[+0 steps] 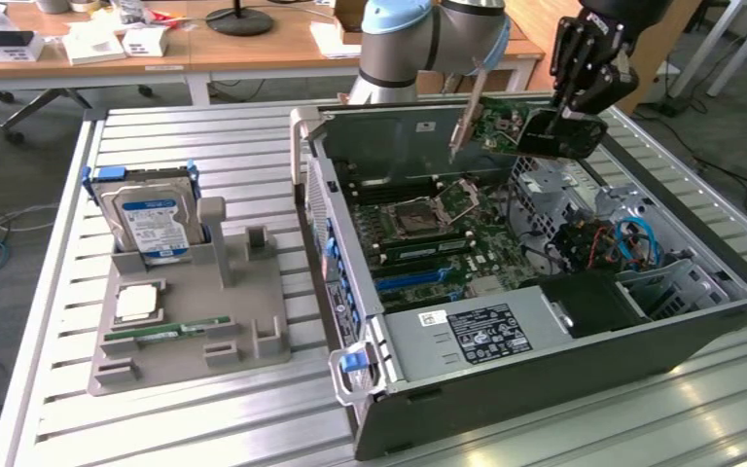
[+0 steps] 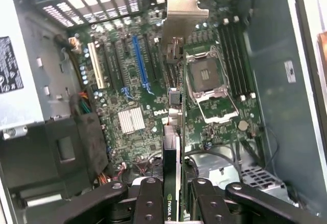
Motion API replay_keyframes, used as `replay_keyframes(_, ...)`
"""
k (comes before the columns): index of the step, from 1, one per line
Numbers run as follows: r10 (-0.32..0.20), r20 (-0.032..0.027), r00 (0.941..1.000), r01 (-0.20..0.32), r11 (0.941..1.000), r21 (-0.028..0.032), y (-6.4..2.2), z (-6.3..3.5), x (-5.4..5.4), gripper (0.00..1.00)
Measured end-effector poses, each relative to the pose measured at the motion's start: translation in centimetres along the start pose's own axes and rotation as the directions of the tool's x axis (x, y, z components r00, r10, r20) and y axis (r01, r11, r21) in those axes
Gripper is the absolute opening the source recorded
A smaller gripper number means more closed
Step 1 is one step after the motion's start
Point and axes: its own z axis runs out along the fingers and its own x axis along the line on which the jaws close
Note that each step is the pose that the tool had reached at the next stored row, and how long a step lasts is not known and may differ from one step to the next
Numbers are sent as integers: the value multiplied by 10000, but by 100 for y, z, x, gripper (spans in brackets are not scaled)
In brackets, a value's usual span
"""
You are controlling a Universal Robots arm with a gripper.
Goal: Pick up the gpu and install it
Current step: 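Insert the gpu into the slot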
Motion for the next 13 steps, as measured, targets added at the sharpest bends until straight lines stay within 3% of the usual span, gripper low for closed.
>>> replay_keyframes(5,-815,-26,9967,815,9967,-20,0,2,0,26)
replay_keyframes(13,-1155,-35,9933,1155,9933,-27,1,5,-1,26)
